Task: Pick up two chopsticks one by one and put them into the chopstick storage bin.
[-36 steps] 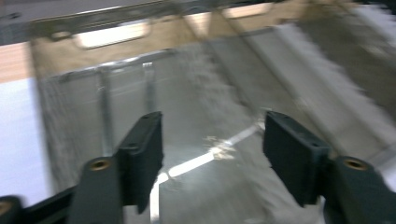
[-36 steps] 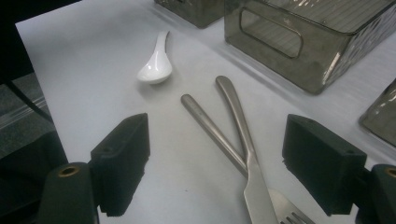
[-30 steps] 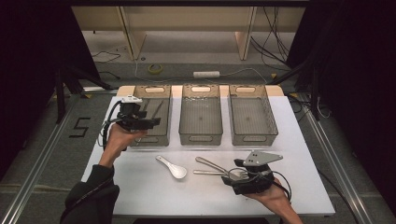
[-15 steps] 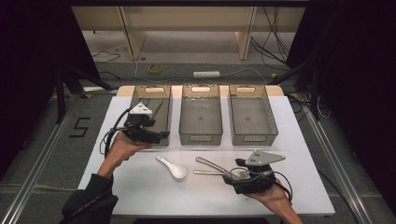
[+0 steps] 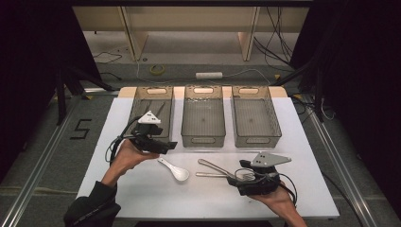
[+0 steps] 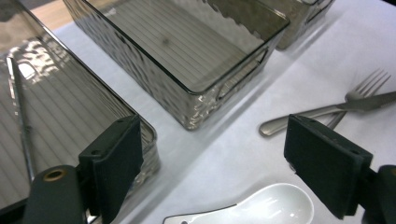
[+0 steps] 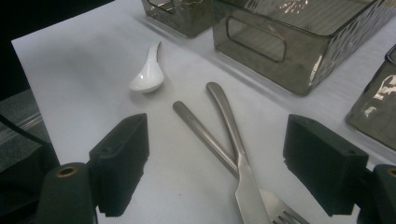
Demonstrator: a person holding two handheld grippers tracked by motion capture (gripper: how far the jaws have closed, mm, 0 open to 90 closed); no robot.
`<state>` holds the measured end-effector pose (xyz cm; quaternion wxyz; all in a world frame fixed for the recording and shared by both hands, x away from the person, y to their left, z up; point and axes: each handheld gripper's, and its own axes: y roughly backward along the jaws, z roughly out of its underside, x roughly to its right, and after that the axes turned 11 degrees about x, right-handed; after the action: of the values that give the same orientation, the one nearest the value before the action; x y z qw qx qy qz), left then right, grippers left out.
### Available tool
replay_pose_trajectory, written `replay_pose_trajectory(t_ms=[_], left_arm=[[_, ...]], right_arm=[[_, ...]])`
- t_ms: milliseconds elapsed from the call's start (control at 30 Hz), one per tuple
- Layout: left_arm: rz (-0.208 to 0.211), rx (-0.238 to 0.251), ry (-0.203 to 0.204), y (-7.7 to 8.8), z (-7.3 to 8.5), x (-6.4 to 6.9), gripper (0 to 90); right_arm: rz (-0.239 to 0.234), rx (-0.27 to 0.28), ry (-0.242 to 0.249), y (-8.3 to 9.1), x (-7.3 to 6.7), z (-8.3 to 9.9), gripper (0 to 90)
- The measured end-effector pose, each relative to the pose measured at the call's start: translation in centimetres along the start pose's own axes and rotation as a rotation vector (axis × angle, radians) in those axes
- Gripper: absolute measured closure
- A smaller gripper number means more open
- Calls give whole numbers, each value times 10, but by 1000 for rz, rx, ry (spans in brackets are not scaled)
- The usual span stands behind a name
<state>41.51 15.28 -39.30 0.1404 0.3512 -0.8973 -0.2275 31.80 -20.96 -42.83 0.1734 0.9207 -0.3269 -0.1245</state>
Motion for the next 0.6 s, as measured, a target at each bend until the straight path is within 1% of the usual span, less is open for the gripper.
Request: replay_pose_trajectory(t_ms=[100, 133, 200, 333, 433, 500, 567, 600], left_arm=[[8, -16, -7, -4, 2, 3, 182], [11, -18, 2, -5, 3, 4, 178], [17, -29, 3, -7, 4, 6, 173], [27, -55, -4, -10, 10, 9, 166], [20, -75, 7, -12, 14, 10, 162], [9, -100, 8, -13, 17, 10, 162], [0, -112, 6, -14, 18, 10, 162], [-6, -114, 14, -15, 19, 10, 163]], right_arm=[[2, 5, 3, 1, 1, 0, 232], [3, 7, -1, 1, 1, 1, 231], [4, 11, -5, 3, 2, 1, 228], [4, 26, -28, 3, 5, 1, 219], [4, 36, -38, 4, 5, 0, 215], [1, 43, -45, 4, 5, 0, 214], [4, 49, -44, 4, 4, 0, 214], [3, 49, -44, 4, 4, 0, 214]])
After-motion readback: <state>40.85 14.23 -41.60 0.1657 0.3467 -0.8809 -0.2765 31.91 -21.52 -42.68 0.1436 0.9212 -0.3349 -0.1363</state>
